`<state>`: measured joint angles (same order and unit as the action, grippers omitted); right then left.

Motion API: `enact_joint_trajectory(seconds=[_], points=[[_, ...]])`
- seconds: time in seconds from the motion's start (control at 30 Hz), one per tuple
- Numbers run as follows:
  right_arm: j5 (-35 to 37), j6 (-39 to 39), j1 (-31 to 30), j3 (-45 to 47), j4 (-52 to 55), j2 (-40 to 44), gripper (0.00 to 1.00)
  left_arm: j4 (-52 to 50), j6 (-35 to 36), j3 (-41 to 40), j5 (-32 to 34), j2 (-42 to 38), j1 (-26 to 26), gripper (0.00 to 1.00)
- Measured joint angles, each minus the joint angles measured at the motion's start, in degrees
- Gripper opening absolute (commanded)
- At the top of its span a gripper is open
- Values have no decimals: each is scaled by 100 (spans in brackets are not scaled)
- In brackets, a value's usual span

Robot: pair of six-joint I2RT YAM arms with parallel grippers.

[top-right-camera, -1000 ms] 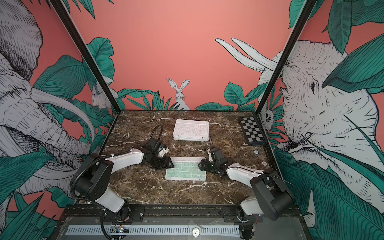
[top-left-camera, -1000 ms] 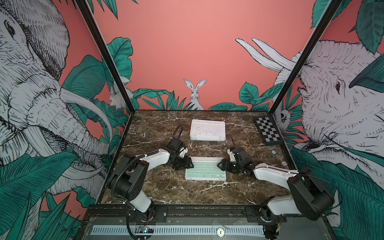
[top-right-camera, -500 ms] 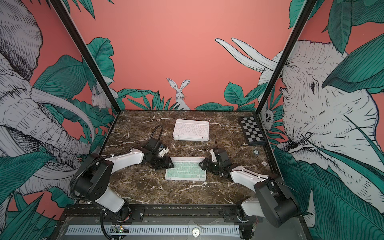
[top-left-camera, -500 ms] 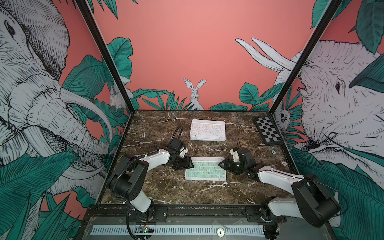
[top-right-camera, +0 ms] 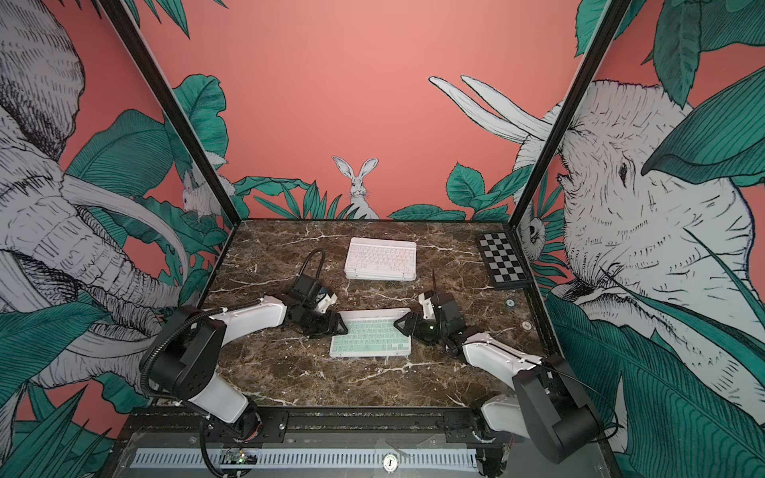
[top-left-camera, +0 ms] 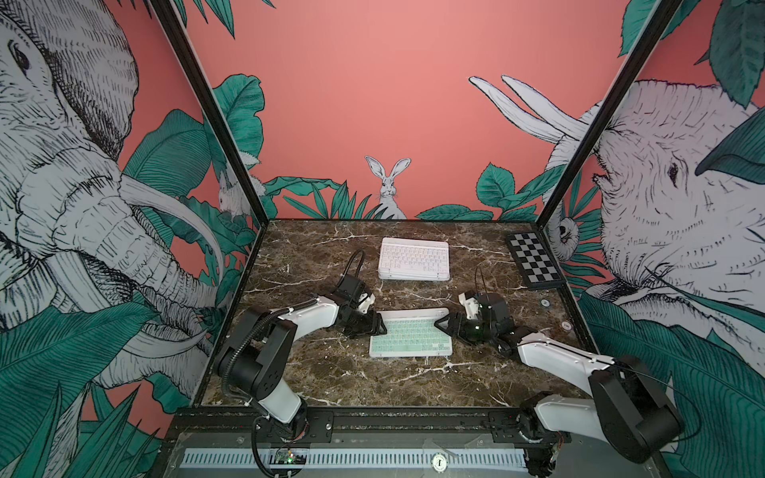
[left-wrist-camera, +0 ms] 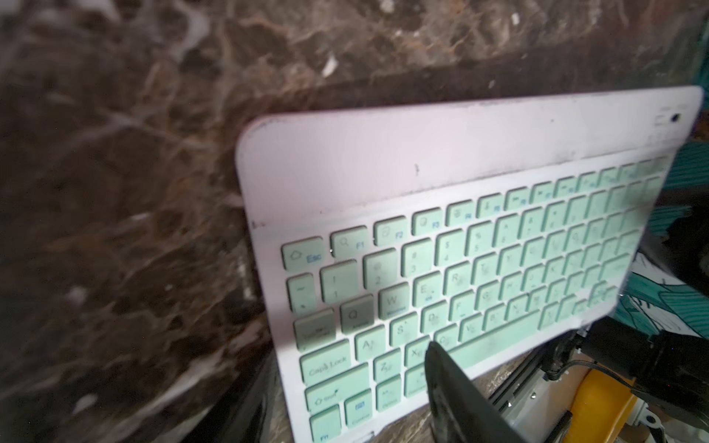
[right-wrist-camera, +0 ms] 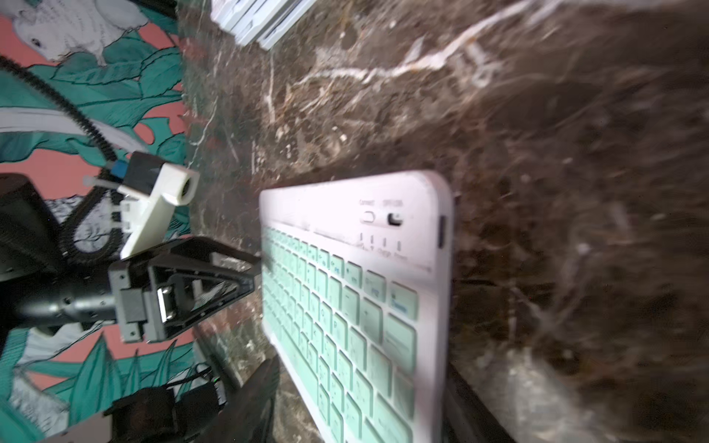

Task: Stack the numeric keypads
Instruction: Pick up the numeric keypad from the center of the board.

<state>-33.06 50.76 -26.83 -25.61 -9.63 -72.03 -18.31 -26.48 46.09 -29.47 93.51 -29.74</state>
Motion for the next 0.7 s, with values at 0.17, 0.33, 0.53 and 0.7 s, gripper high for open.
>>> enact_joint_trajectory(seconds=[0.17, 0.33, 0.53, 0.7], points=[[-459, -11, -66, -37, 4, 219, 60, 505, 59, 15, -289, 151, -153, 64], [-546, -131, -72, -50, 197, 417, 60, 651, 61, -17, -350, 166, -160, 64], [-476, -369, -70, -162, 765, 651, 58, 833, 55, -50, -372, 184, -197, 63], [-337, -577, 13, -221, 1255, 807, 54, 861, 50, -55, -350, 184, -210, 63]])
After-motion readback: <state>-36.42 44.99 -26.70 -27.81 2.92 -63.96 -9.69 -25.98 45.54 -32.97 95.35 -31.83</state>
